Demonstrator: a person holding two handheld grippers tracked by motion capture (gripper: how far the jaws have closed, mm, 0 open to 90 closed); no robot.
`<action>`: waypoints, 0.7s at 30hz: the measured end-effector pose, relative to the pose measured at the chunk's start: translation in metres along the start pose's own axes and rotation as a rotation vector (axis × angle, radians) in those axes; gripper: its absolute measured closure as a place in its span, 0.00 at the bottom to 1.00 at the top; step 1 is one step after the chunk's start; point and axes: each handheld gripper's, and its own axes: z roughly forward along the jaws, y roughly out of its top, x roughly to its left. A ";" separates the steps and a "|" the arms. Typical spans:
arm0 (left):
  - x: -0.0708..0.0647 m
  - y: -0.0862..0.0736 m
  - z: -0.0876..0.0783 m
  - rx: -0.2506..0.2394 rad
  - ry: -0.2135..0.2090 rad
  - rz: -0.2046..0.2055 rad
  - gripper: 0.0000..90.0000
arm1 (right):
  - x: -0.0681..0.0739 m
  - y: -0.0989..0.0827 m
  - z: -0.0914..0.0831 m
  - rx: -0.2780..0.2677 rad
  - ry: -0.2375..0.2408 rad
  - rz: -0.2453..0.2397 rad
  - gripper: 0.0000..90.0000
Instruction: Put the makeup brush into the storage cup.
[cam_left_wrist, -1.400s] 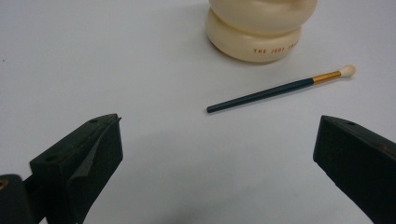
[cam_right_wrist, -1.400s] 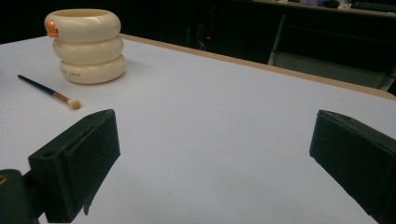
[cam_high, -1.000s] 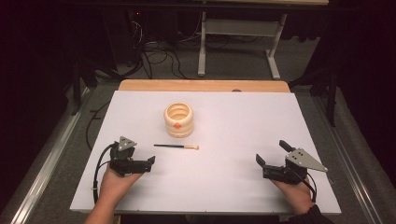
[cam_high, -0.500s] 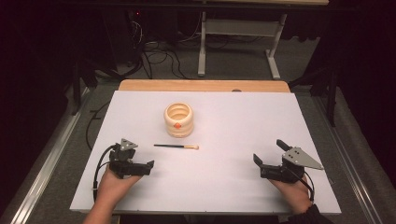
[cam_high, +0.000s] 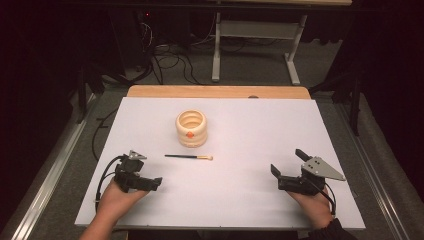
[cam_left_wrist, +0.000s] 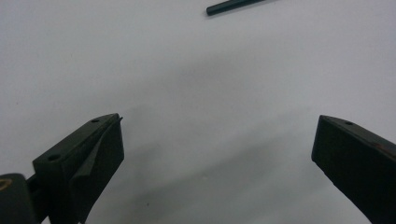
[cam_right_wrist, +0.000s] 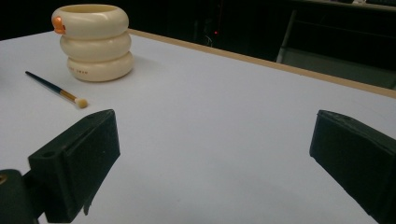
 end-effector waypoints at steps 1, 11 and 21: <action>0.001 0.000 -0.002 0.005 -0.005 -0.004 0.03 | 0.000 0.000 0.000 0.000 0.001 0.001 0.03; 0.011 0.005 -0.006 0.137 -0.040 0.023 0.03 | 0.001 -0.001 0.000 0.005 0.005 0.001 0.03; 0.014 0.011 -0.006 0.259 -0.037 0.055 0.07 | 0.001 -0.001 0.000 0.011 0.007 0.000 0.03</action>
